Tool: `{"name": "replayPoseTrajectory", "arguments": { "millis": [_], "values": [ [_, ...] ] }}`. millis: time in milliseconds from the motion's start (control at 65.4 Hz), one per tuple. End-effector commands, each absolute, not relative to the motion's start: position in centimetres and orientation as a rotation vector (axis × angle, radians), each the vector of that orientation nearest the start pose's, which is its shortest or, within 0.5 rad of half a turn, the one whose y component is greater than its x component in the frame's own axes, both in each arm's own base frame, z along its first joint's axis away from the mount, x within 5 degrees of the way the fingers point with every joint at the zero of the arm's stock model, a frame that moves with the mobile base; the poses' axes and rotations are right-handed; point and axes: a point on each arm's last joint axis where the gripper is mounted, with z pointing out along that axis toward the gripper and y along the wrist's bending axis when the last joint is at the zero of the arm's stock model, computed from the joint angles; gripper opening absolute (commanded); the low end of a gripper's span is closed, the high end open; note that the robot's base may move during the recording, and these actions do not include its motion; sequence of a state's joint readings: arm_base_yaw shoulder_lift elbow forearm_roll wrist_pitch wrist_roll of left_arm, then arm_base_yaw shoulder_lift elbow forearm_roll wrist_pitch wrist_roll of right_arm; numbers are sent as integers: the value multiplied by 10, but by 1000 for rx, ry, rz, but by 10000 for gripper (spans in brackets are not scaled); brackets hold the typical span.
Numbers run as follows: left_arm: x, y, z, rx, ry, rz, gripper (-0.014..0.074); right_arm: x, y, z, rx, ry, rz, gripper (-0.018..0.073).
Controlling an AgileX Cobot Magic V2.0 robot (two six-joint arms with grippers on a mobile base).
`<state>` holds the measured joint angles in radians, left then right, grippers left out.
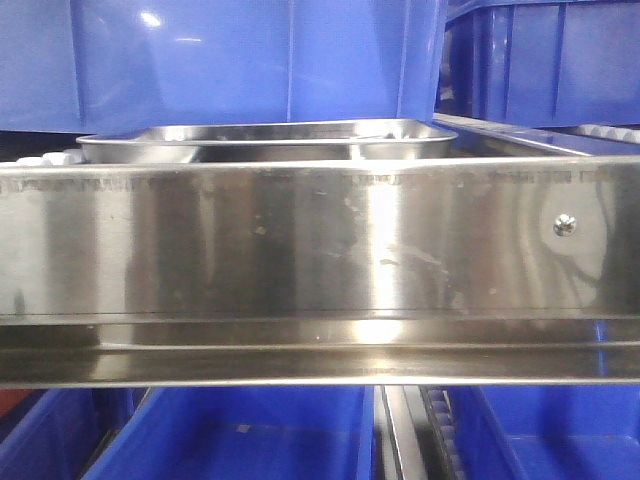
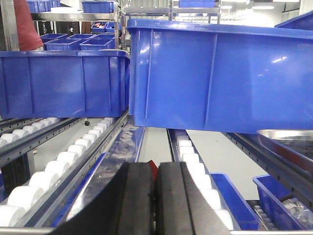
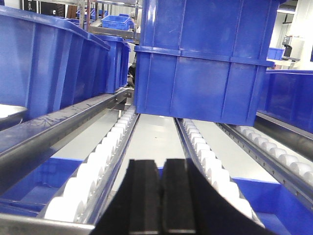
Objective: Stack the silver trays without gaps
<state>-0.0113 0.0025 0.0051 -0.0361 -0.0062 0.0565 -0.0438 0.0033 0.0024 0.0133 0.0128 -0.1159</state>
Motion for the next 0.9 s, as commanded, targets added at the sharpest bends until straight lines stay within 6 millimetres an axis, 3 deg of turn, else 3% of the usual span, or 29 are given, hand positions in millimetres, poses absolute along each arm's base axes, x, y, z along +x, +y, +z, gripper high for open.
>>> {"name": "replayPoseTrajectory", "arguments": {
  "millis": [0,811,887],
  "values": [
    [56,-1,215,21,1459,4,11,56,-3,214,-44,1477,-127,-75],
    [56,-1,217,20,1440,5,11,56,-3,214,-44,1477,-127,-75],
    [56,-1,218,20,1430,5,11,55,-3,220,-41,1411,-130,-75]
  ]
}}
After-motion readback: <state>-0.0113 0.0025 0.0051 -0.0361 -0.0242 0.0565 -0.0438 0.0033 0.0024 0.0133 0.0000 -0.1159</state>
